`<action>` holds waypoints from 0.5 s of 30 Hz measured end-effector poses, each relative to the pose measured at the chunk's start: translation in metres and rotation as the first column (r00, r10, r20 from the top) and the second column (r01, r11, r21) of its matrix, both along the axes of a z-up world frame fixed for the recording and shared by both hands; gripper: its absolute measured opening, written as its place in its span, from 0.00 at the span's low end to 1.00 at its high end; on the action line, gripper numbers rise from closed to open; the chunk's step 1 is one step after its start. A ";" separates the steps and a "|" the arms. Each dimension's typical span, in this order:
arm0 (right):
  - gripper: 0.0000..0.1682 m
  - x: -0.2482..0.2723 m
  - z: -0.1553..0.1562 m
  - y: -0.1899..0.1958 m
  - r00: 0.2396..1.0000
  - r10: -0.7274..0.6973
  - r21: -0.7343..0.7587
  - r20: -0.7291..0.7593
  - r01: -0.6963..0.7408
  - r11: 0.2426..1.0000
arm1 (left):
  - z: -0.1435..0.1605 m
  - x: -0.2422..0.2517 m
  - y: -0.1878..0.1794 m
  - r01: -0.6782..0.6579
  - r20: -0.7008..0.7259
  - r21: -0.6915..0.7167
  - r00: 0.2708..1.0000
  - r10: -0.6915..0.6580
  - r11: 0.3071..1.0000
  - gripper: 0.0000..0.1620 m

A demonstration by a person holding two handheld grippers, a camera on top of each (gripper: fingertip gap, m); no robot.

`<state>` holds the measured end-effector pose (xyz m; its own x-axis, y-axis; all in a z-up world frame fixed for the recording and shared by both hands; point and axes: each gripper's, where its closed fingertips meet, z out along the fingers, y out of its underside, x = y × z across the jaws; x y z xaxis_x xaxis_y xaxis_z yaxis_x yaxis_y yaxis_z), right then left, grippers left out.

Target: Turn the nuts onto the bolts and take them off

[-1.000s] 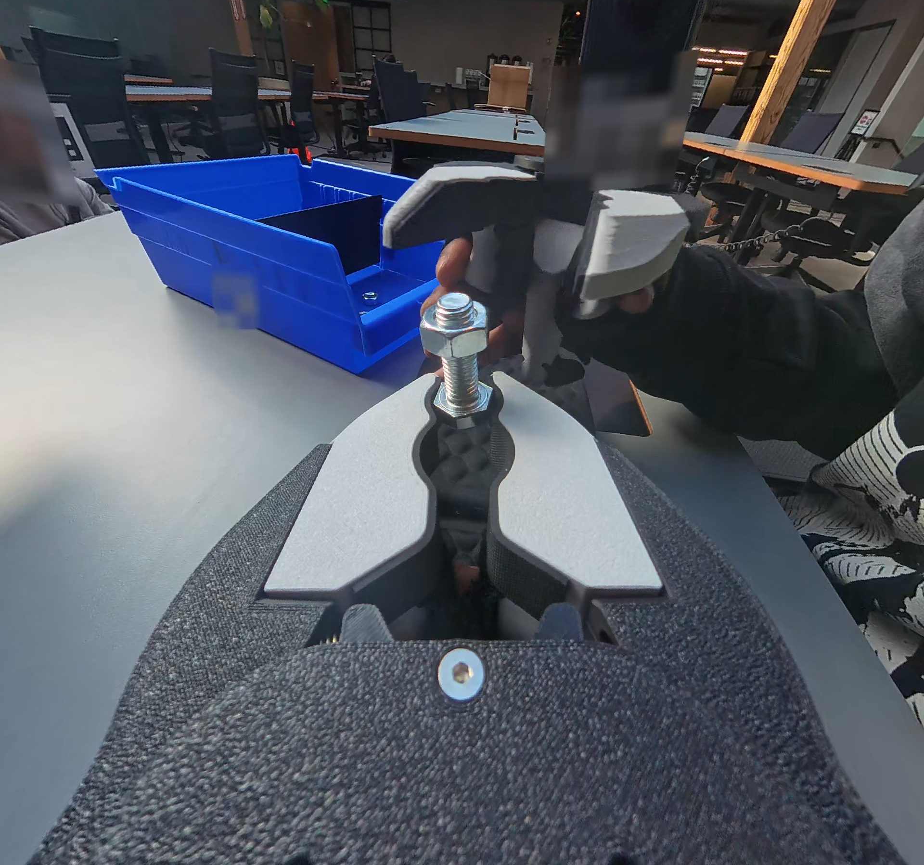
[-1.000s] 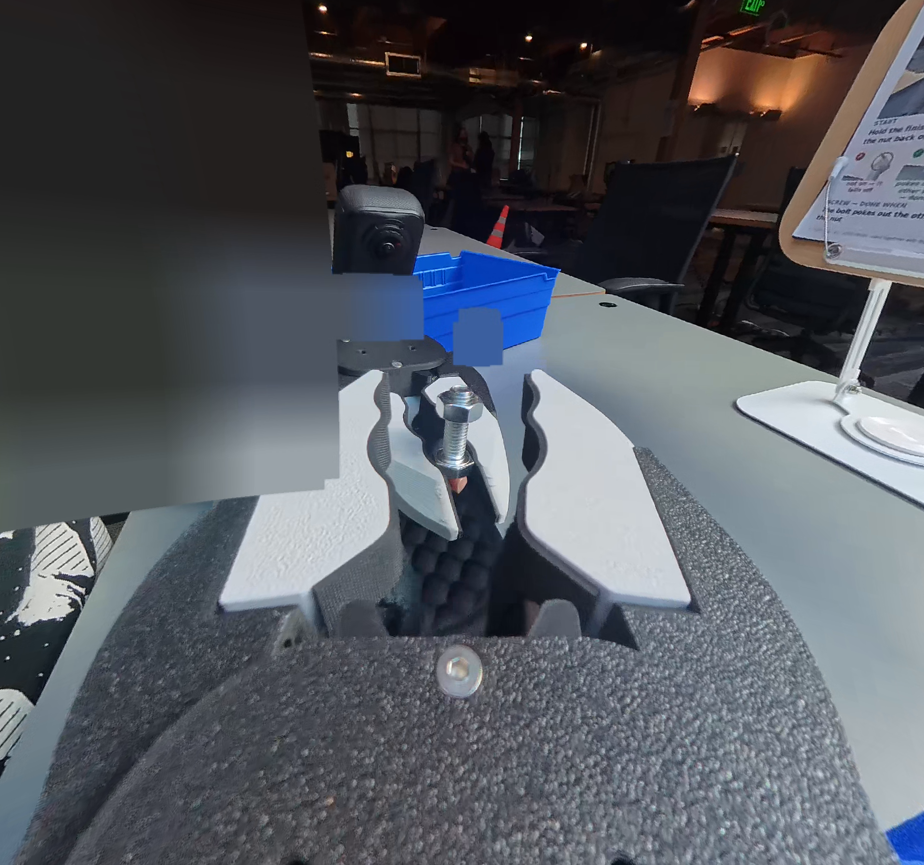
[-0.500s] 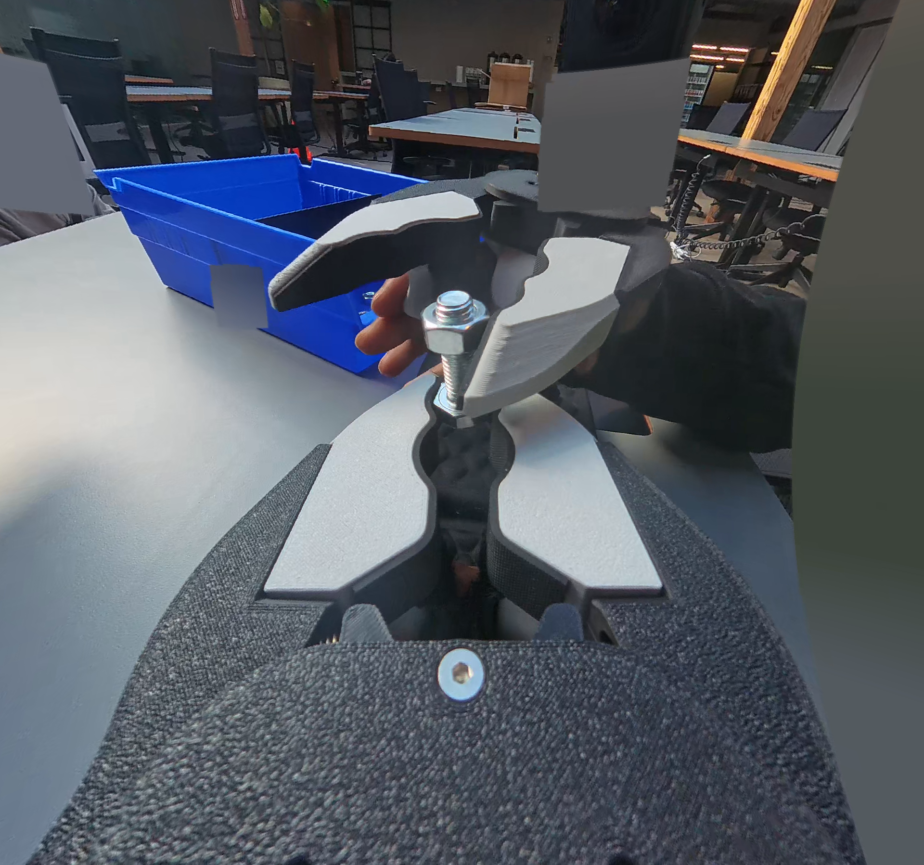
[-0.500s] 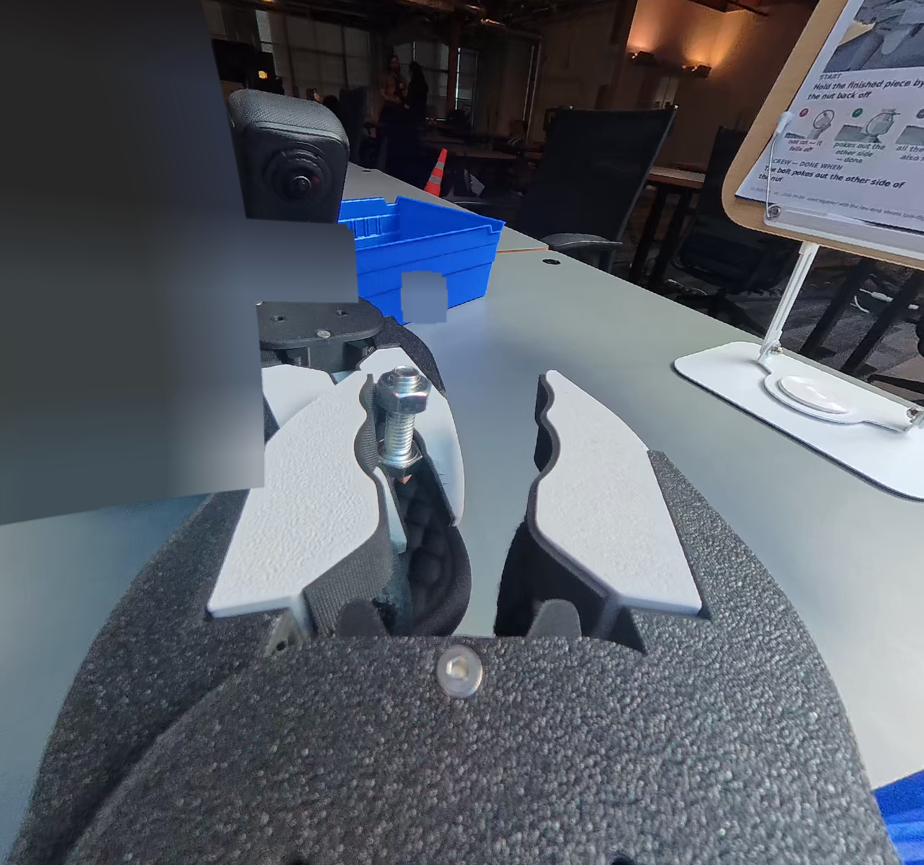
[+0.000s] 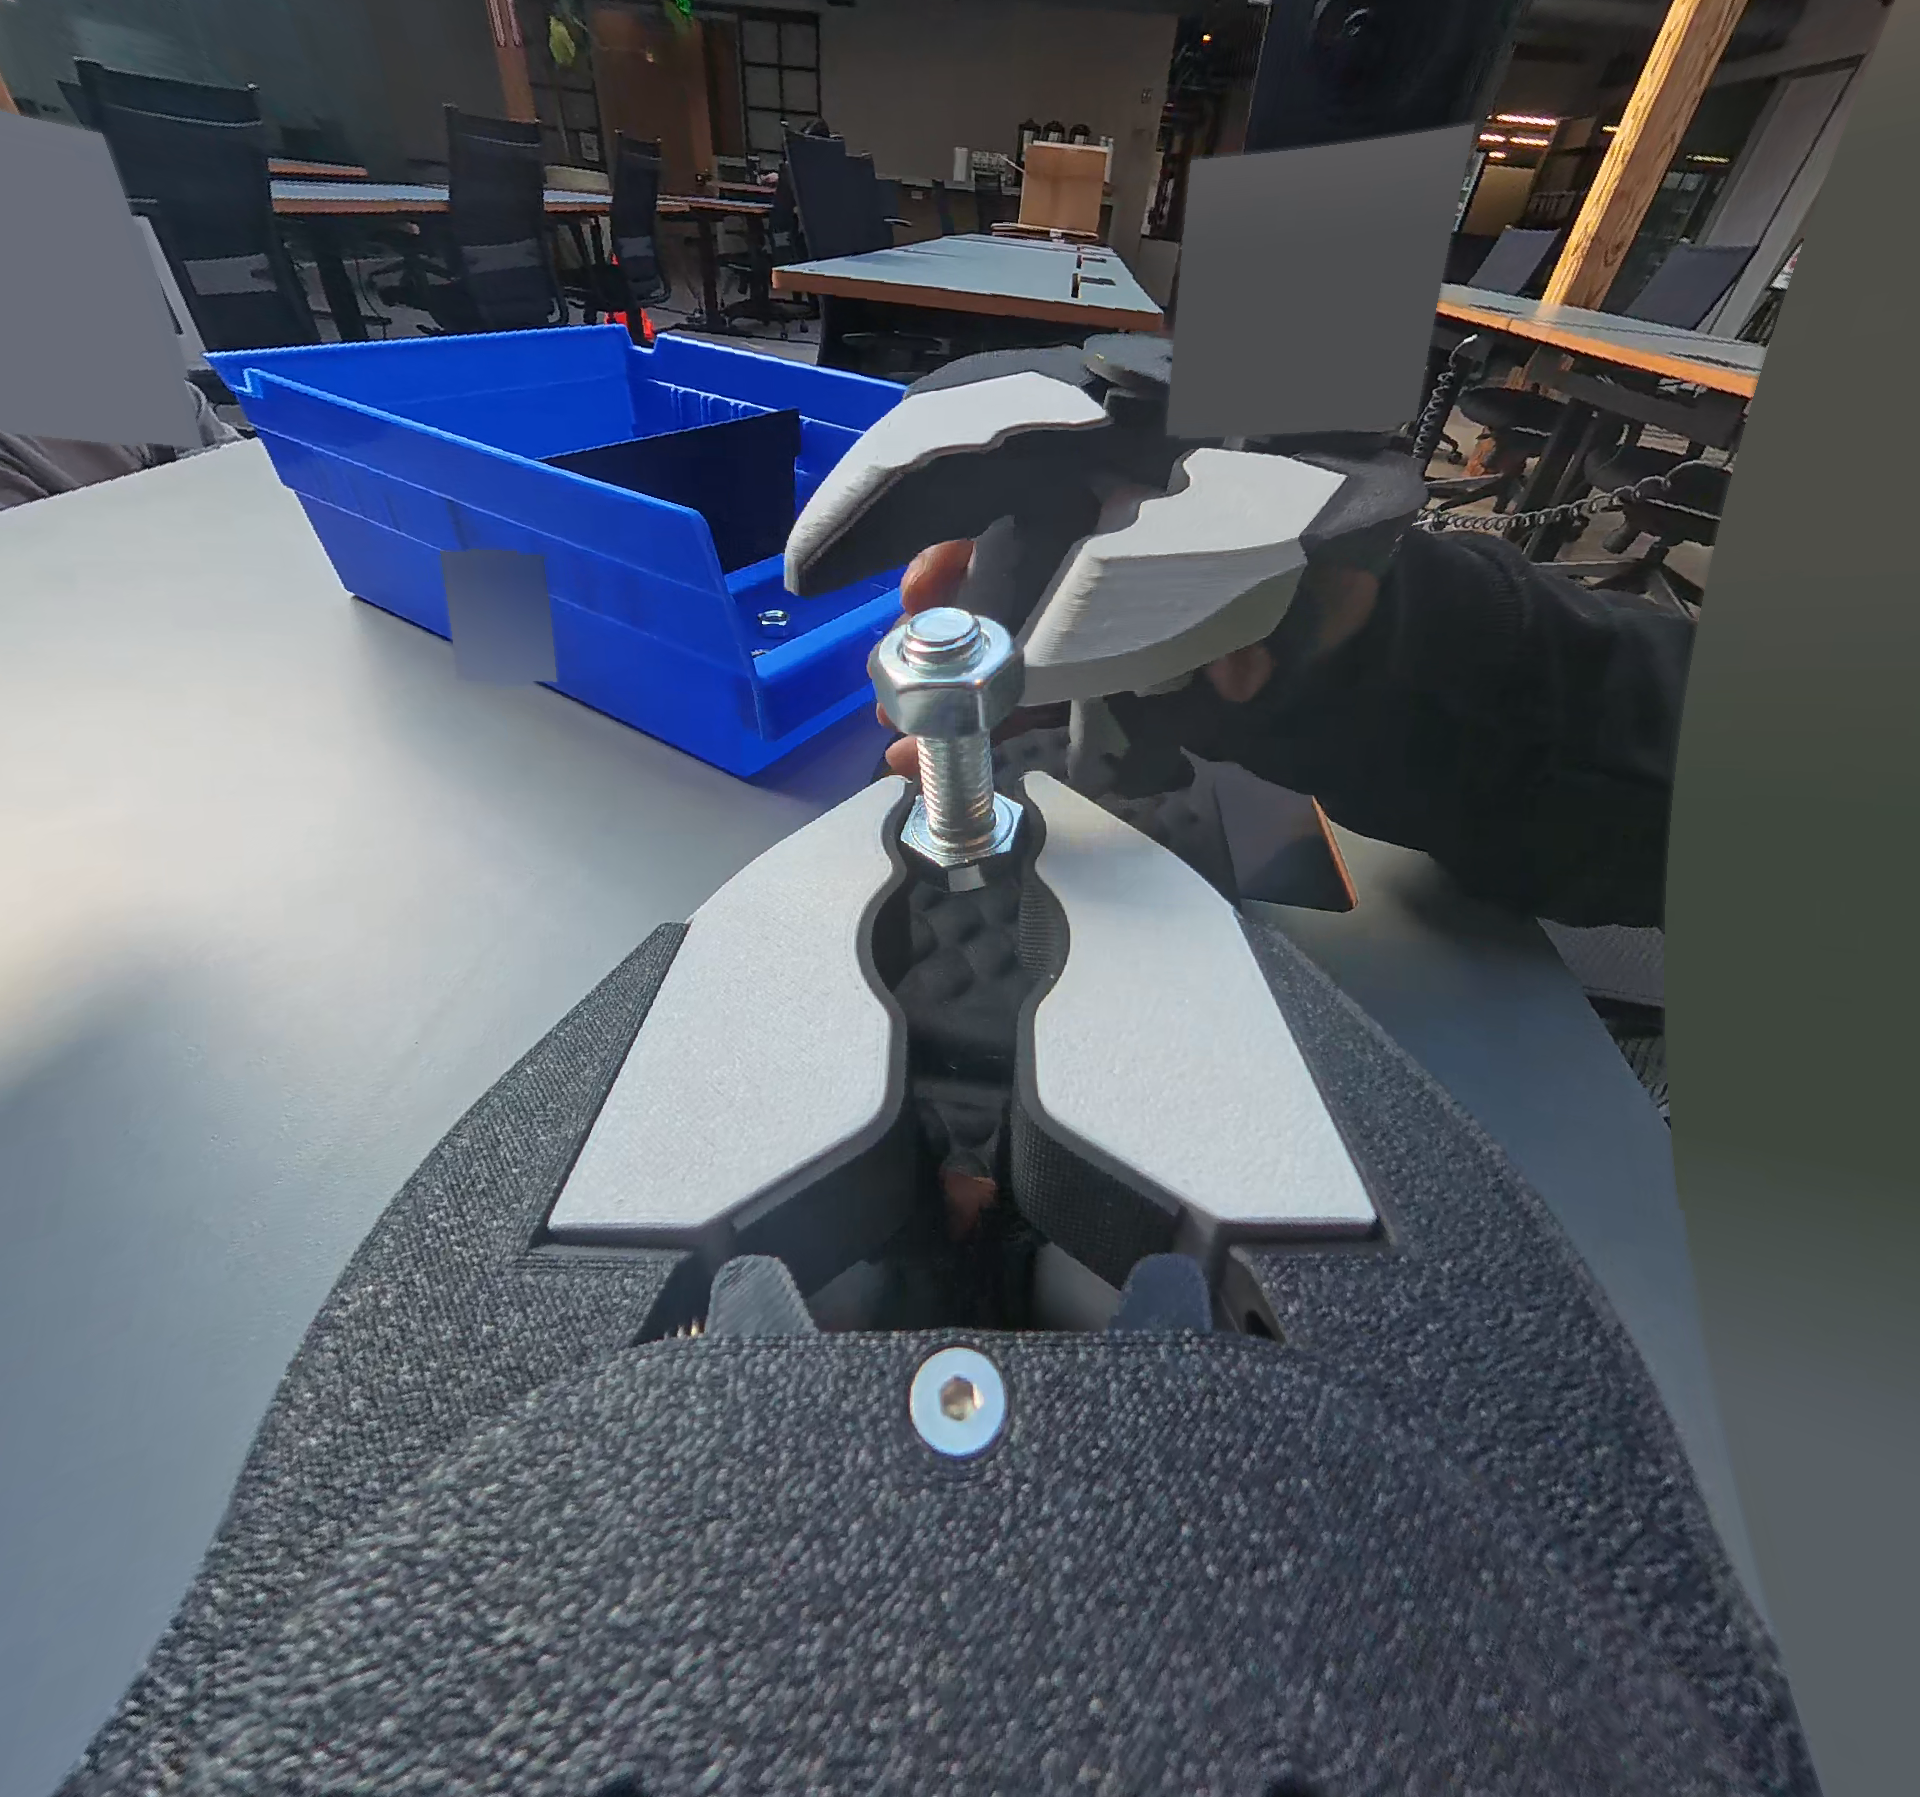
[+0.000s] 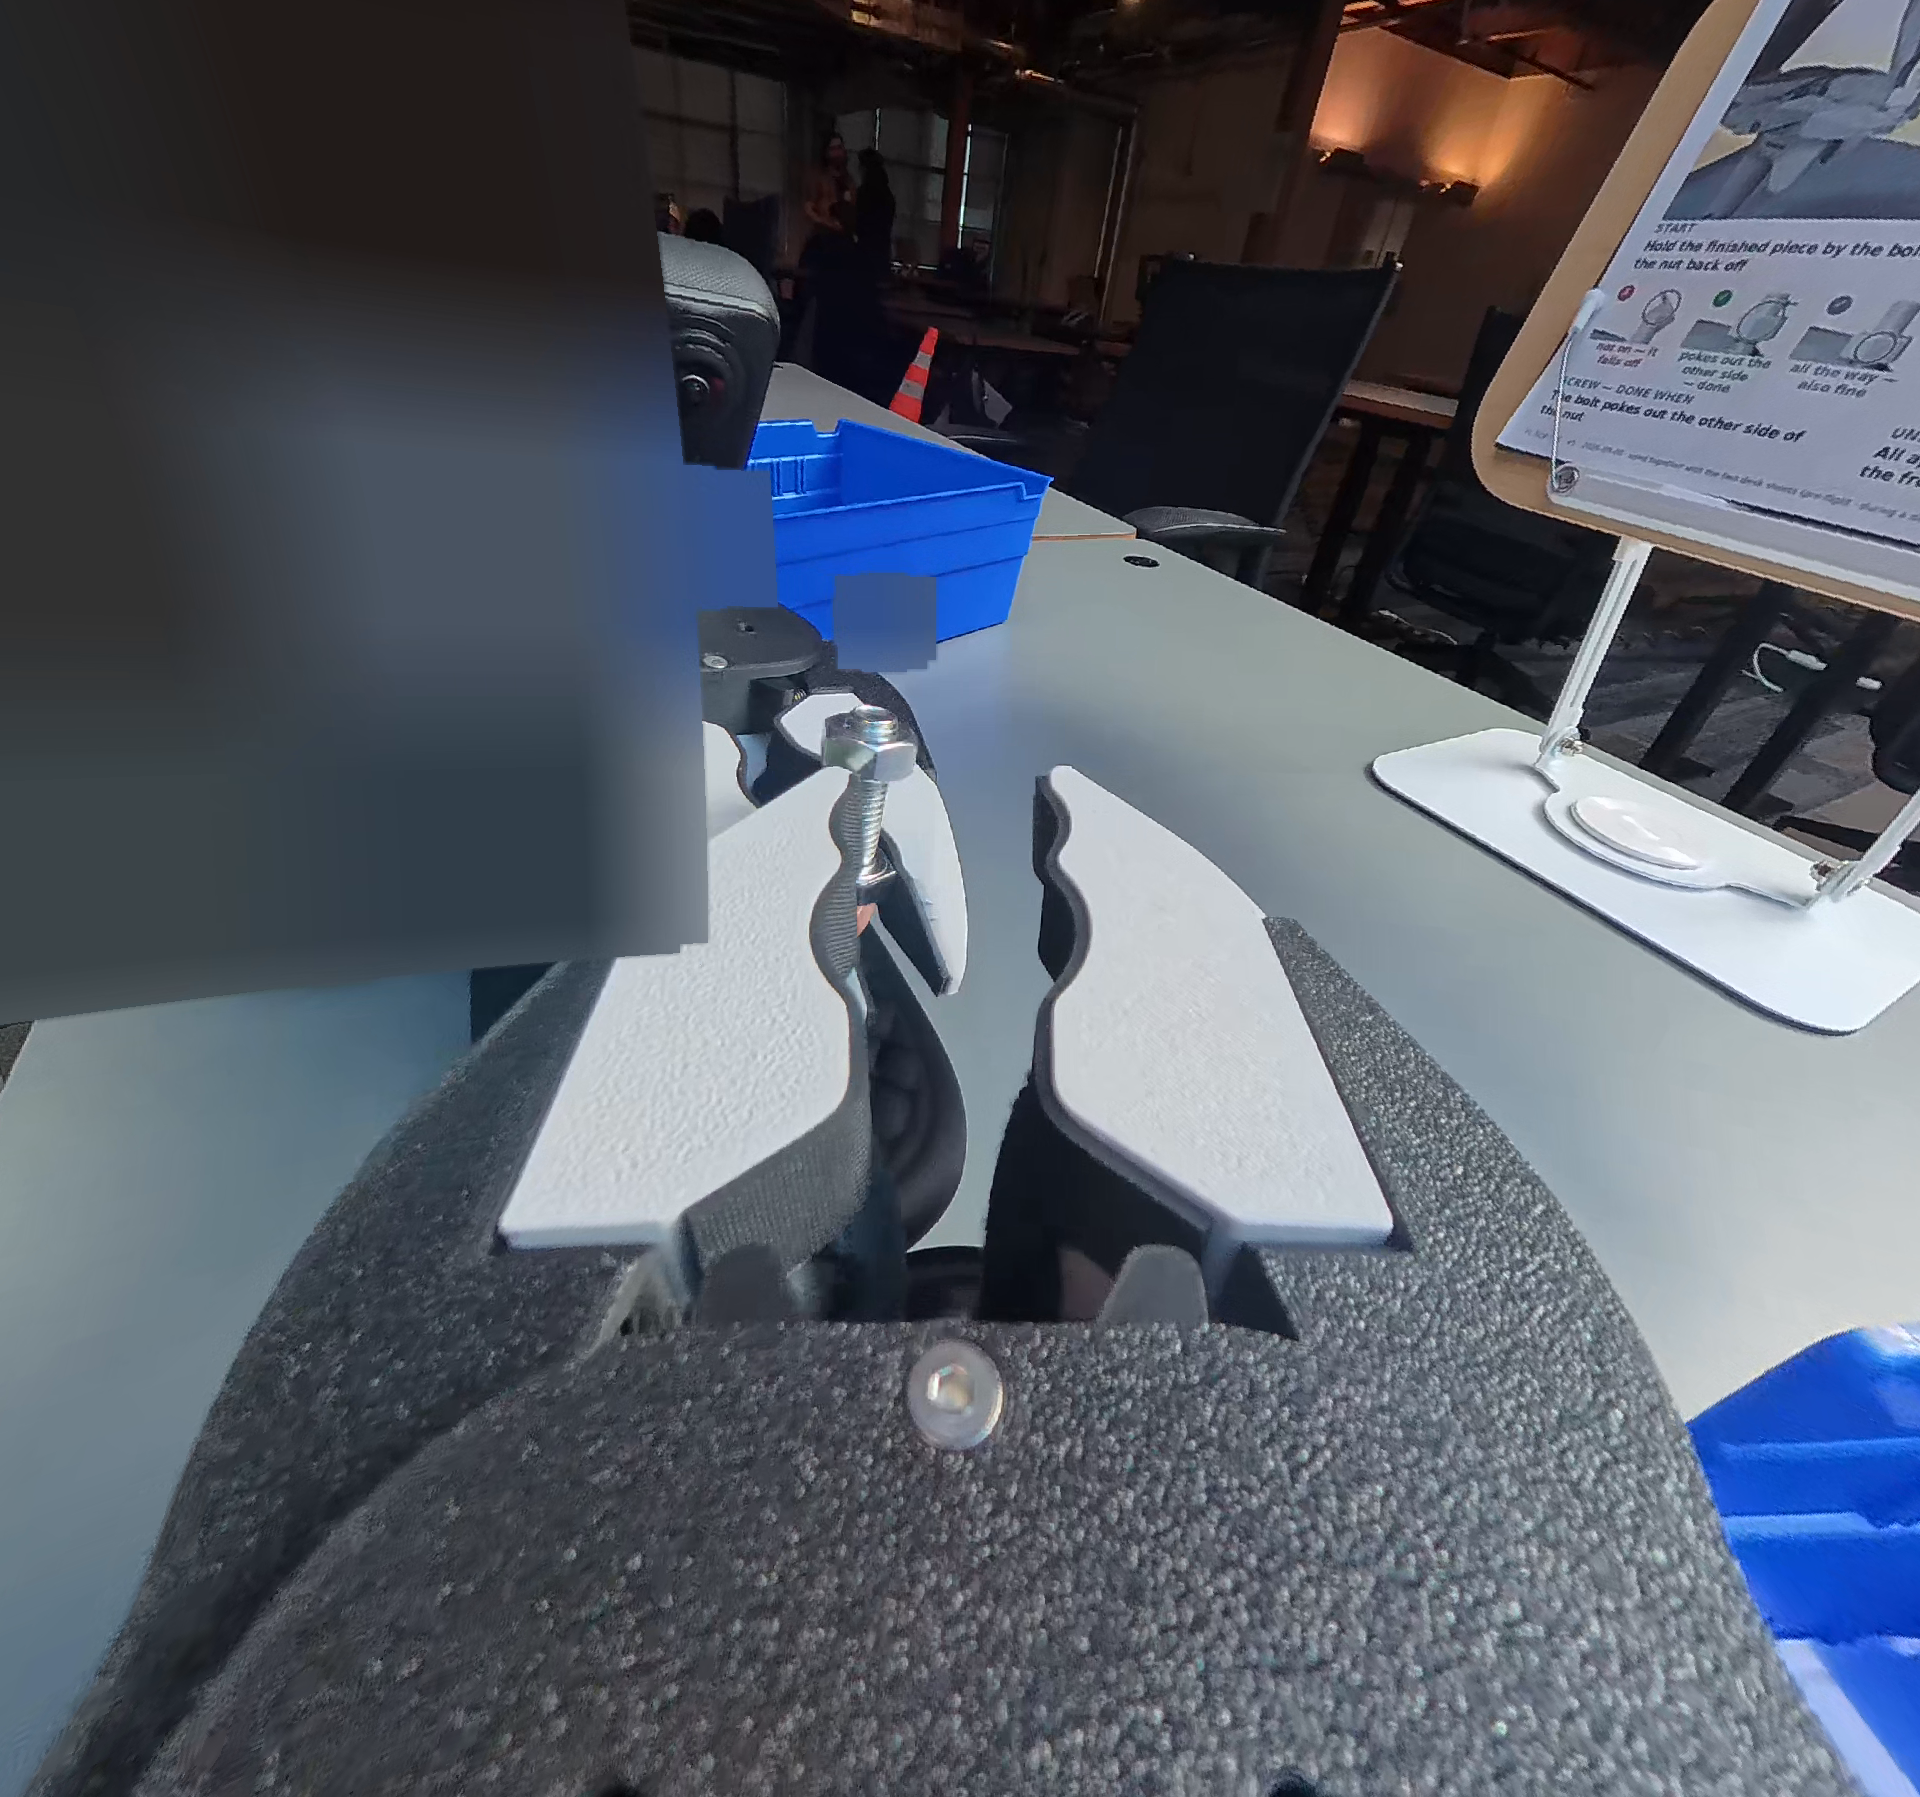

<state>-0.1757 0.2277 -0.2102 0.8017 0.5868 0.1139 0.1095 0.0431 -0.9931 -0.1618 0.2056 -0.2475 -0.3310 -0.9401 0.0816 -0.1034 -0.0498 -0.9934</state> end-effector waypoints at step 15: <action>0.37 -0.020 0.004 0.013 0.998 0.045 -0.005 -0.039 -0.046 0.999 | -0.001 0.000 -0.001 0.001 -0.002 0.012 1.000 -0.001 1.000 0.10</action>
